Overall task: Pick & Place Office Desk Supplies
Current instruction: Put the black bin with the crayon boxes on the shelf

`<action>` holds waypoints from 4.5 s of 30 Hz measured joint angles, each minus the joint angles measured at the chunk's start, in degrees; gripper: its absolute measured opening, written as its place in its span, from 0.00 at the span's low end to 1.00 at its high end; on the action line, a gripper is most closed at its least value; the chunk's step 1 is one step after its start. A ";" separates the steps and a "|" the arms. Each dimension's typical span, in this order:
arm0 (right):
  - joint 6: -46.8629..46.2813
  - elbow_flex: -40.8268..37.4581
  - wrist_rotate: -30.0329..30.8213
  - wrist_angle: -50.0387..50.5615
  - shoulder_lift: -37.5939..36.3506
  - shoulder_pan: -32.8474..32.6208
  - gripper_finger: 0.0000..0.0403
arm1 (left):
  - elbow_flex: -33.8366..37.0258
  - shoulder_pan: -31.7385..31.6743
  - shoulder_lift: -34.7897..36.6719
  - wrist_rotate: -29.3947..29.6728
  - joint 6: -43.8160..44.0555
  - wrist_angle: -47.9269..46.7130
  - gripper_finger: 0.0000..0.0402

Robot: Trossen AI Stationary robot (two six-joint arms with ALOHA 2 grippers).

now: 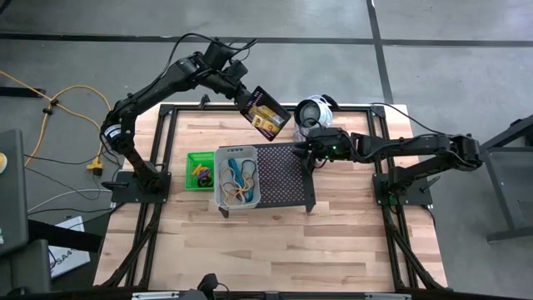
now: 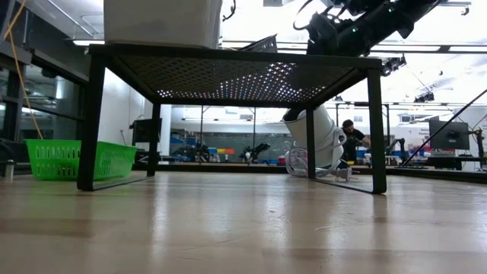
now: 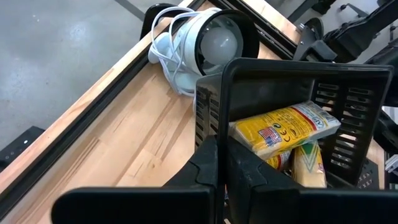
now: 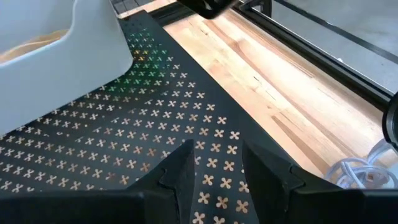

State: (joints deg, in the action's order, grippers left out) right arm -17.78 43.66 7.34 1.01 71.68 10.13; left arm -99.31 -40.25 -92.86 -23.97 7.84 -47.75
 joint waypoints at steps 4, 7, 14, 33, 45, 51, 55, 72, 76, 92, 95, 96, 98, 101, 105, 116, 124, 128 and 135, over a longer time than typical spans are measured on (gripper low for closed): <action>0.00 0.00 -0.03 -0.38 0.00 0.00 0.30 | 0.00 0.00 0.00 0.00 0.13 -0.02 0.00; 0.03 0.00 -0.38 -0.81 0.00 0.00 0.30 | 0.00 0.00 0.02 0.00 0.13 -0.01 0.00; 8.00 0.00 -9.32 -0.39 -0.38 -0.02 0.30 | -0.01 0.12 0.02 -0.24 1.20 -1.75 0.00; 13.14 0.00 -5.63 8.18 -14.94 0.02 0.30 | -1.84 2.82 0.11 -4.48 2.53 -1.40 0.00; 13.00 0.00 -5.63 9.70 -24.07 0.00 0.30 | -1.84 9.03 0.11 -4.50 2.51 1.84 0.00; 13.03 0.00 -5.77 9.70 -25.38 0.00 0.30 | -1.84 11.10 -0.11 -4.44 2.49 1.93 0.00; 13.07 0.00 -5.77 9.77 -25.31 0.00 0.30 | -1.84 12.15 -1.75 -4.04 2.42 2.22 0.00; 12.90 0.00 -5.77 14.12 -25.55 0.01 0.30 | -1.81 12.40 -8.35 -4.72 1.15 -1.37 0.00; 12.87 0.00 -5.77 14.15 -25.53 0.00 0.30 | -2.48 12.82 -8.34 -4.62 1.01 -3.77 0.00; 12.85 0.00 -5.80 15.22 -25.51 0.00 0.30 | -2.58 17.47 -8.33 -4.66 0.23 -4.46 0.00; 12.83 0.00 -5.79 15.19 -25.51 0.00 0.30 | -2.58 18.13 -8.33 -4.46 -0.50 -4.45 0.00; 12.83 0.00 -5.80 15.19 -25.51 0.00 0.30 | -2.58 18.28 -8.33 -4.10 -0.67 -4.38 0.00; 12.83 0.00 -5.80 15.19 -25.51 0.00 0.30 | -2.58 18.40 -8.73 -3.20 -0.75 -3.88 0.00; 12.81 0.00 -5.80 15.16 -25.51 0.00 0.30 | -2.58 17.81 -9.47 -2.91 -0.79 -3.87 0.00; 11.34 0.00 -5.83 15.19 -25.51 0.00 0.30 | -2.62 17.06 -10.76 -3.42 -0.75 -4.17 0.01; 11.34 0.00 -5.88 15.57 -25.51 0.00 0.30 | -2.64 16.61 -11.52 -5.13 -0.76 -3.71 0.02; 11.34 0.00 -5.87 15.59 -25.51 0.00 0.30 | -2.62 16.61 -11.52 -4.79 -1.01 -1.62 0.06; 11.34 0.00 -5.93 15.59 -25.51 0.00 0.30 | -2.62 16.59 -11.52 -4.87 -1.81 -1.66 0.07; 11.34 0.00 -5.95 15.59 -25.51 0.00 0.30 | -2.62 16.59 -11.52 -5.01 -2.10 -1.67 0.07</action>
State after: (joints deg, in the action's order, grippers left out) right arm -6.44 43.66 1.39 16.60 46.17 10.13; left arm -101.93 -23.66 -104.38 -28.98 5.73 -49.41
